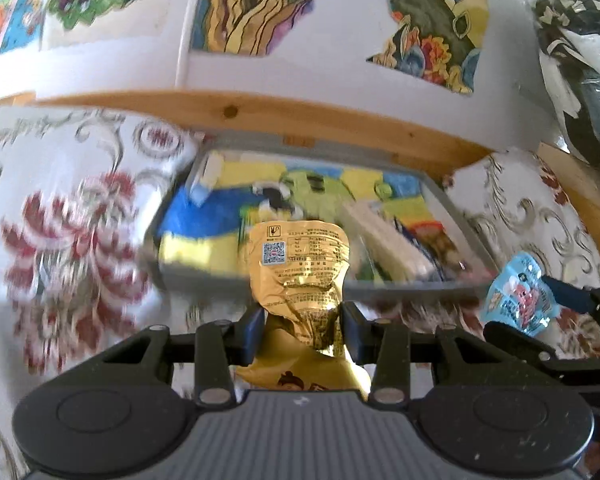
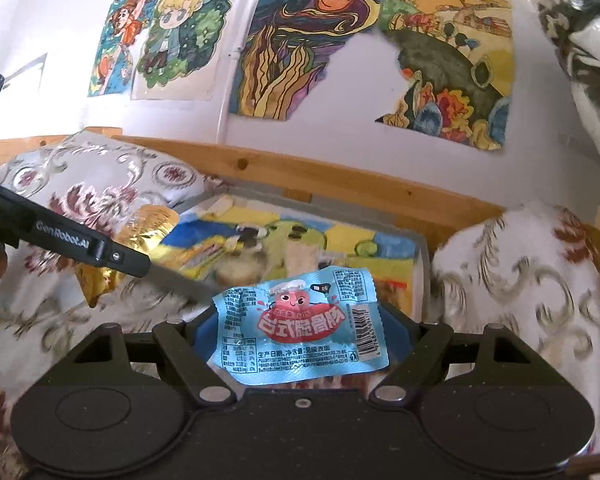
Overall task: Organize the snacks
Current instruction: 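Lift the yellow pouch and blue candy pack toward the grey tray with both tools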
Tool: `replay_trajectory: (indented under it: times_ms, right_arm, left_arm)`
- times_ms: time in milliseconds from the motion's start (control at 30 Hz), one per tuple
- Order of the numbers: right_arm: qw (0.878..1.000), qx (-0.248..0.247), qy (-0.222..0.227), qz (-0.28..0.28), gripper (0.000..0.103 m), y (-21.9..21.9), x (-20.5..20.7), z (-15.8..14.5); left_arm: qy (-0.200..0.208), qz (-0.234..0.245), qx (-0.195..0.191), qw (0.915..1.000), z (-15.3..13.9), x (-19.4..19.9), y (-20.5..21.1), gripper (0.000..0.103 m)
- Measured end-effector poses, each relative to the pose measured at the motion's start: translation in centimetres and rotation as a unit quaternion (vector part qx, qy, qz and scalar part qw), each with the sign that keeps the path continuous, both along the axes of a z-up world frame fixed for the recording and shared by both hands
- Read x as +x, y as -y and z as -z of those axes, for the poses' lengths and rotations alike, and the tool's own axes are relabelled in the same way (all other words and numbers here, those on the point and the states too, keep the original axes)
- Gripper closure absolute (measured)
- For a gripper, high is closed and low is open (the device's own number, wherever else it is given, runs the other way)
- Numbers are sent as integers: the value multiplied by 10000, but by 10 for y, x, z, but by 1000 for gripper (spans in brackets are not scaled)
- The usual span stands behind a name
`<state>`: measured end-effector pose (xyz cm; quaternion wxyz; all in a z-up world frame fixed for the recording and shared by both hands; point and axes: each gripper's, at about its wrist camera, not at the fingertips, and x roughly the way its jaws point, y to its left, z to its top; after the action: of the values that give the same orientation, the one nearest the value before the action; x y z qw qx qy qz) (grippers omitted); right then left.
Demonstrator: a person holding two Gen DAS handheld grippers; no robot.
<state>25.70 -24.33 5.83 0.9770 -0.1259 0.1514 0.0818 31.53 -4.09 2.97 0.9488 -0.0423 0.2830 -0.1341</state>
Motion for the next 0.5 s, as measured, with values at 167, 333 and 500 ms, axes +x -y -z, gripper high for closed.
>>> replay_trajectory:
  times_ms: [167, 333, 500]
  right_arm:
    - [9999, -151, -53, 49, 22, 4, 42, -16]
    - [9991, -183, -280, 276, 21, 17, 80, -19]
    - [9955, 153, -657, 662, 21, 28, 110, -7]
  left_arm:
    - [179, 77, -149, 9997, -10, 42, 13, 58]
    - [110, 82, -381, 9992, -6, 83, 28, 58]
    - [-92, -39, -471, 9988, 13, 105, 34, 58]
